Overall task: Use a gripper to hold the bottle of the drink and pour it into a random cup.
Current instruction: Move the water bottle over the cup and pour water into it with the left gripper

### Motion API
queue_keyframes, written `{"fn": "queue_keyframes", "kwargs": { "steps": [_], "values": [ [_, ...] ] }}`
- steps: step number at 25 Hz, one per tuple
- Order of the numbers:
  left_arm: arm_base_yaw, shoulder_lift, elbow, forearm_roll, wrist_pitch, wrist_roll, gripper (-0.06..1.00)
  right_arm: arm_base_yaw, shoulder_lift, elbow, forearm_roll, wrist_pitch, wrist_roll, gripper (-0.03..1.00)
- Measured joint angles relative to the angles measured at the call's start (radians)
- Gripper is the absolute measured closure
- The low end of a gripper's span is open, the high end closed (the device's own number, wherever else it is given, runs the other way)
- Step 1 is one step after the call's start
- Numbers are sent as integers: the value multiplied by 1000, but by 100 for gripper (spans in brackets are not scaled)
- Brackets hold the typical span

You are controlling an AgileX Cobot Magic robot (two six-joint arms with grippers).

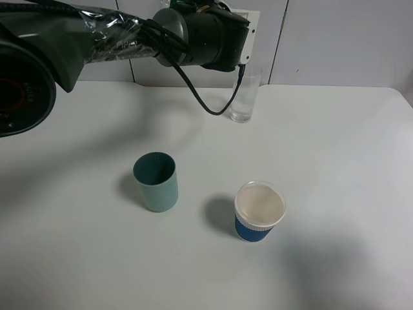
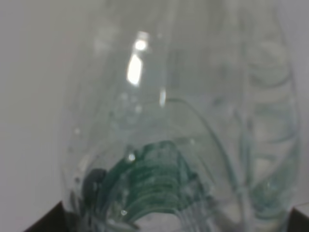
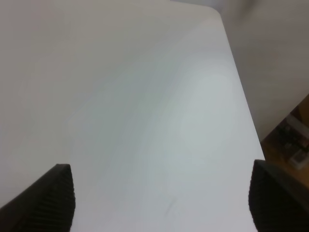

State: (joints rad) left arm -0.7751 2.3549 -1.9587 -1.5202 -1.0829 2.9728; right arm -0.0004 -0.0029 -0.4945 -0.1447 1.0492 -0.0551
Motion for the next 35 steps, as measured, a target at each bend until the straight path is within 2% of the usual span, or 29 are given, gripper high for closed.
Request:
{"fn": "queue_keyframes", "kwargs": {
  "steps": [35],
  "values": [
    [0,0,2,72,2,0,45,0,0,0,0,0,1,23]
  ]
}}
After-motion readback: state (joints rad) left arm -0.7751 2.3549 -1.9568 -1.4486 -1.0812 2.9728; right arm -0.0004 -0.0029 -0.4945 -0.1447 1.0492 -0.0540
